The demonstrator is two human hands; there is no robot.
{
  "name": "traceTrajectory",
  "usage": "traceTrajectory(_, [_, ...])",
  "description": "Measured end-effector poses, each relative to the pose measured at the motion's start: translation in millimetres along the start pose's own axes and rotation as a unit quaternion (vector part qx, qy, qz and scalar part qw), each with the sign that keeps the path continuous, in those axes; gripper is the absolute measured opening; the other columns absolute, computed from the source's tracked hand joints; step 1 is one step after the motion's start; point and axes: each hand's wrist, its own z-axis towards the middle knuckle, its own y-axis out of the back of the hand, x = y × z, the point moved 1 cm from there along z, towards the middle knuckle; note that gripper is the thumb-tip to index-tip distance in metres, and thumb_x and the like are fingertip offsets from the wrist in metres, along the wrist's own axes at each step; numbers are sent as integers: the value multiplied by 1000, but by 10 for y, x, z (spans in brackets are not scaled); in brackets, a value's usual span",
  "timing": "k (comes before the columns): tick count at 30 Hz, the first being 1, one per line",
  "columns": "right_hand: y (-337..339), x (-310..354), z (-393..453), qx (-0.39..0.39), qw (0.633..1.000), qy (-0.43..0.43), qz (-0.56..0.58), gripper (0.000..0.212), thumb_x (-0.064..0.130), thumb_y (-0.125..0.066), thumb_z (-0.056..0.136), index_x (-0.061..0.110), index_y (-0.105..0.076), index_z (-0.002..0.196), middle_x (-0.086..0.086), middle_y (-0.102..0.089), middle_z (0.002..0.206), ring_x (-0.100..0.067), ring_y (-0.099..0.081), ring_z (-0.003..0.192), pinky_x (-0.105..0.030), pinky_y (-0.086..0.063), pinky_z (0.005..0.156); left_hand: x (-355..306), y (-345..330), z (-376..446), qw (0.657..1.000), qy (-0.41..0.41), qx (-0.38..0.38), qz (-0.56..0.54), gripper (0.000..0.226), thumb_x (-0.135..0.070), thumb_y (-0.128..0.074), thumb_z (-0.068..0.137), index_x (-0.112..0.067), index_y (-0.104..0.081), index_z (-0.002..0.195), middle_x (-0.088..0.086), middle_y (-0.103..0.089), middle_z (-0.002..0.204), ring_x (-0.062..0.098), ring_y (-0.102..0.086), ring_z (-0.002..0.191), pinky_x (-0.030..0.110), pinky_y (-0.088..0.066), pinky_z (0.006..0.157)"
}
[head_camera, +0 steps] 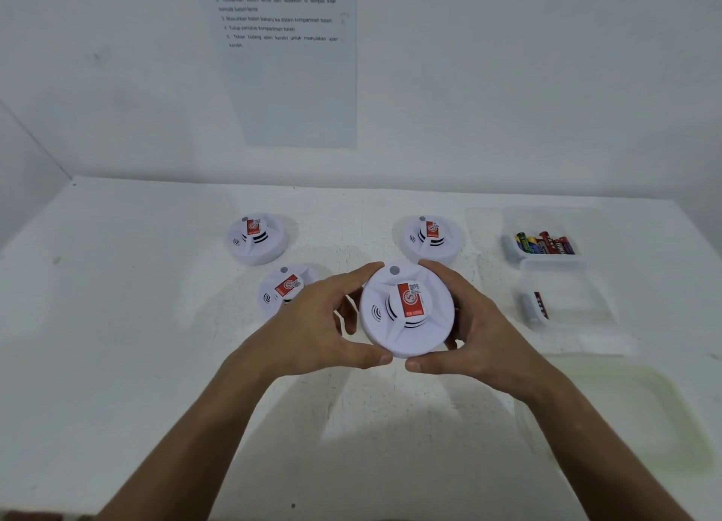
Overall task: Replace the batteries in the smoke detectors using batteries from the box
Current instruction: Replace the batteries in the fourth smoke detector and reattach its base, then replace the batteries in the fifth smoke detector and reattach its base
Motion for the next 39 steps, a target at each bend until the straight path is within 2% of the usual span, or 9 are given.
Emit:
traceTrajectory(5, [-29, 24, 42, -1, 1000, -6, 9, 96, 1, -89, 64, 24, -40, 143, 15, -59, 132, -9, -58, 120, -15, -51, 81, 74, 15, 12, 1000, 7, -6, -1, 84, -47, -81, 65, -46, -41, 138, -17, -64, 102, 10, -58, 75, 22, -55, 65])
traceTrajectory(13, [-3, 53, 431, 0, 998, -19, -55, 103, 18, -95, 59, 34, -39, 144, 13, -58, 134, -12, -58, 118, -34, -57, 93, 93, 299, 140, 999, -22, -21, 15, 76, -31, -86, 68, -41, -48, 133, -20, -64, 102, 6, -58, 78, 14, -49, 66])
traceTrajectory(16, [40, 38, 818, -2, 994, -6, -110, 103, 29, -97, 54, 35, -42, 142, 7, -55, 133, -11, -53, 120, -35, -54, 97, 111, 513, 332, 999, -13, -33, 19, 66, -18, -87, 69, -29, -56, 126, -33, -63, 96, -3, -59, 84, 8, -47, 67])
traceTrajectory(21, [-5, -139, 1515, -9, 984, -35, -172, 100, 32, -96, 49, 33, -48, 137, 0, -51, 129, 4, -46, 109, -13, -43, 82, 508, 786, 778, 997, 49, -38, 48, 60, -19, -87, 66, -30, -62, 119, -19, -66, 99, -6, -56, 79, 11, -48, 67])
traceTrajectory(23, [-39, -250, 1721, -11, 982, -54, -182, 101, 42, -92, 41, 29, -52, 133, -1, -54, 127, -3, -49, 109, -19, -46, 84, 657, 818, 919, 994, 76, -48, 60, 54, -17, -87, 65, -28, -65, 113, -17, -67, 95, -7, -57, 75, 13, -48, 68])
traceTrajectory(25, [-59, -331, 1847, -19, 976, -74, -204, 99, 40, -93, 41, 23, -54, 131, -2, -55, 125, -13, -51, 111, -28, -49, 90, 773, 829, 1030, 991, 97, -50, 72, 52, -21, -89, 61, -27, -67, 108, -13, -69, 94, -1, -62, 79, 23, -53, 74])
traceTrajectory(29, [-123, -384, 1960, -23, 967, -82, -239, 77, 21, -95, 55, 12, -57, 122, -2, -59, 113, -19, -52, 107, -32, -46, 91, 893, 830, 1153, 985, 141, -40, 94, 61, -34, -84, 49, -23, -67, 106, -9, -70, 93, 13, -66, 85, 38, -57, 82])
traceTrajectory(37, [-217, -359, 1963, -23, 959, -91, -266, 63, 20, -91, 62, 7, -58, 115, 0, -56, 102, -23, -54, 104, -46, -42, 101, 997, 794, 1157, 972, 196, -47, 123, 43, -21, -86, 61, -12, -64, 97, 4, -71, 92, 27, -66, 90, 40, -54, 79])
traceTrajectory(39, [-205, -316, 1923, -20, 962, -98, -253, 67, 20, -89, 66, 7, -55, 122, -6, -59, 115, -24, -53, 112, -46, -40, 106, 931, 789, 1131, 968, 208, -57, 130, 50, -18, -81, 68, -11, -61, 113, 6, -67, 109, 30, -64, 100, 40, -51, 85])
